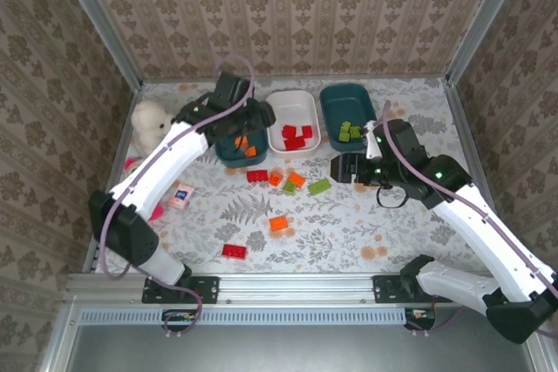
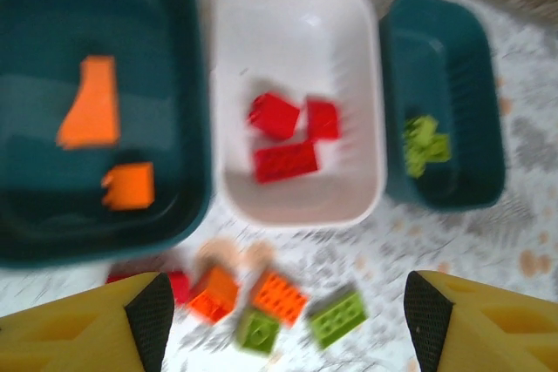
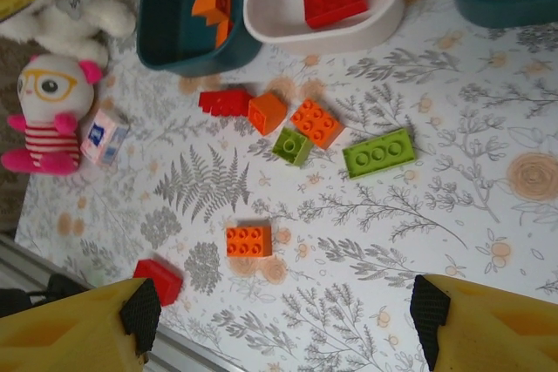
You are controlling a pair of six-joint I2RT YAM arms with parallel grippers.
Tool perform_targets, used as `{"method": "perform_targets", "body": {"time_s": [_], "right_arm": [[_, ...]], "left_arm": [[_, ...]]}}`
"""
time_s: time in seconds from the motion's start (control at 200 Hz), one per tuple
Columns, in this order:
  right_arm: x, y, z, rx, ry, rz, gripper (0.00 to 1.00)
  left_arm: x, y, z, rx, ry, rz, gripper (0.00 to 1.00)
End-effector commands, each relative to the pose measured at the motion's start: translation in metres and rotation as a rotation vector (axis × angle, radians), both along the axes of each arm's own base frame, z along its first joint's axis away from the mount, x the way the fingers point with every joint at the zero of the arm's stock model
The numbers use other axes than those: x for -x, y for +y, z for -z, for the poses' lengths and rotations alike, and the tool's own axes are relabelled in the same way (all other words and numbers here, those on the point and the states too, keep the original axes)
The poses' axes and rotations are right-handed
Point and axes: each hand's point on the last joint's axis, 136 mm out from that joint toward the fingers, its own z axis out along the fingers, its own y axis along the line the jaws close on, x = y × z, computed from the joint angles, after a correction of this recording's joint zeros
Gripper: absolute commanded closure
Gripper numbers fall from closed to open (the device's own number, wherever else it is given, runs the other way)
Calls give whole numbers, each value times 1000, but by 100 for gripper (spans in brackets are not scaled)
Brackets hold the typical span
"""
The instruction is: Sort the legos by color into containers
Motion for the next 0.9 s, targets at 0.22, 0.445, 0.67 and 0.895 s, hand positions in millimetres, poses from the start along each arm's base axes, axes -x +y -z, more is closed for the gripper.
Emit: {"method": "perform_targets", "body": {"time_s": [0.22,0.445,0.67,0.895], "right_arm": [[6,89,9,103,-61,-297,22],[20,129,23,160,-77,-442,22],[71,192,72,254,-46,-799,22],[106,250,129,379,-8,-1039,20]], "left_arm": [[103,133,9,-76,-37,-327,27],[152,167,23,-66,6,-403,27],[171,195,8,-100,-33,-480,28],[181,224,-23,-132,-125,-568,29]]}}
